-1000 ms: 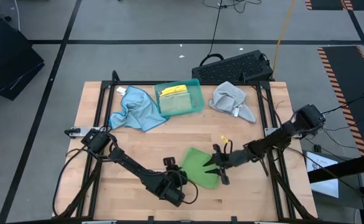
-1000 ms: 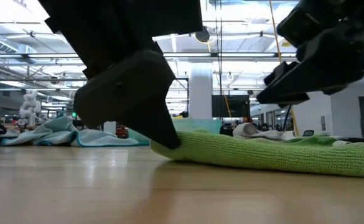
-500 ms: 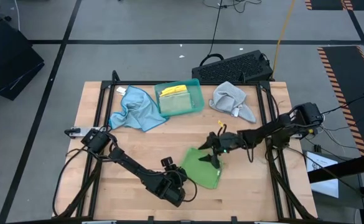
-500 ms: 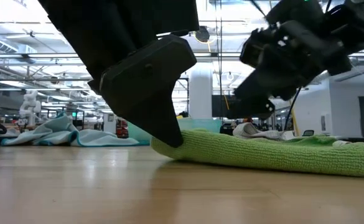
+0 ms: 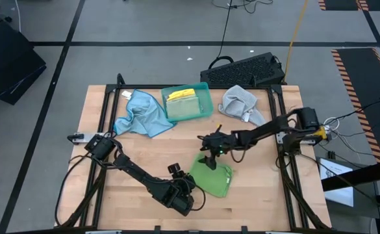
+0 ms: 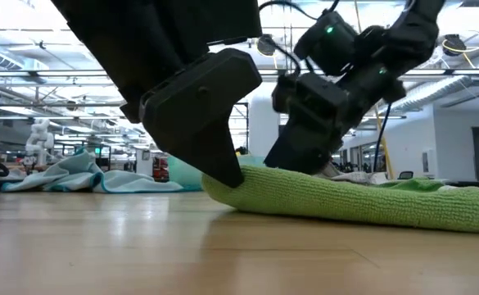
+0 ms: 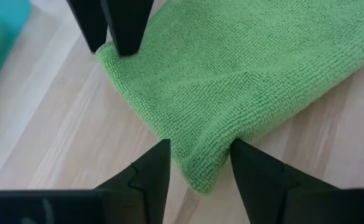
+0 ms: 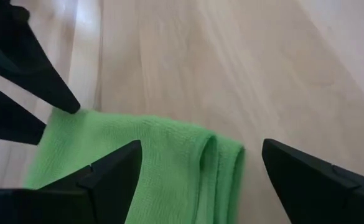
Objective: Fold microfiber towels
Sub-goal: Fold the green microfiber cloth
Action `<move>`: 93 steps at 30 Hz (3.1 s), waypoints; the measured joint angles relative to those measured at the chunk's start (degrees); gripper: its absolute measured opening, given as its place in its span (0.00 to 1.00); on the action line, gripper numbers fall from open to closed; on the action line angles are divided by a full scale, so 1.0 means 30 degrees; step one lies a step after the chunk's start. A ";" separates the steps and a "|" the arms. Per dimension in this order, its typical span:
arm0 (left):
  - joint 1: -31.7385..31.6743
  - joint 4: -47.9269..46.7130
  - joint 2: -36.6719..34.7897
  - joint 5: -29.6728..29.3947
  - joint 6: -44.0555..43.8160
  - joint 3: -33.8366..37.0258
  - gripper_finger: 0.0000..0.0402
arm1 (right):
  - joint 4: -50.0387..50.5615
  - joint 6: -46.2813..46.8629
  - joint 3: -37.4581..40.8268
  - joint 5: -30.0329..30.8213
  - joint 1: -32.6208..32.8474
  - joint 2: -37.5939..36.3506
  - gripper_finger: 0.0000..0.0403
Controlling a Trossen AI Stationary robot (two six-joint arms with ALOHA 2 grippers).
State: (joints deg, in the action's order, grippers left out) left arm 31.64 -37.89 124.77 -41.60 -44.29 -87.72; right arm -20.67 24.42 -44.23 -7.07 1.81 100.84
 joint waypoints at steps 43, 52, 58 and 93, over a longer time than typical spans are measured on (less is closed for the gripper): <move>0.0907 0.0976 -0.1553 -0.0656 -0.5665 0.1355 0.43 | 0.2818 -0.6154 0.1361 0.0215 0.1401 -0.3790 0.02; 0.0941 -0.1732 -0.1559 -0.1945 -1.6595 0.1388 0.53 | -0.2098 -0.4553 0.7055 0.3657 0.4033 -0.7986 0.02; -0.0445 0.0922 -0.1559 -0.1331 -1.1801 0.1384 0.73 | -0.7340 -0.6173 0.9950 0.3926 0.5255 -0.9003 0.02; -0.3912 2.4441 -0.1596 0.3635 0.4624 0.8633 0.87 | -1.0228 -1.2797 1.2235 0.3860 0.5694 -1.0150 0.02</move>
State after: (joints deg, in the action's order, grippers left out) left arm 19.90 35.43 119.98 -30.70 -30.42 -61.82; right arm -51.35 -13.97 -7.53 4.51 18.90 70.39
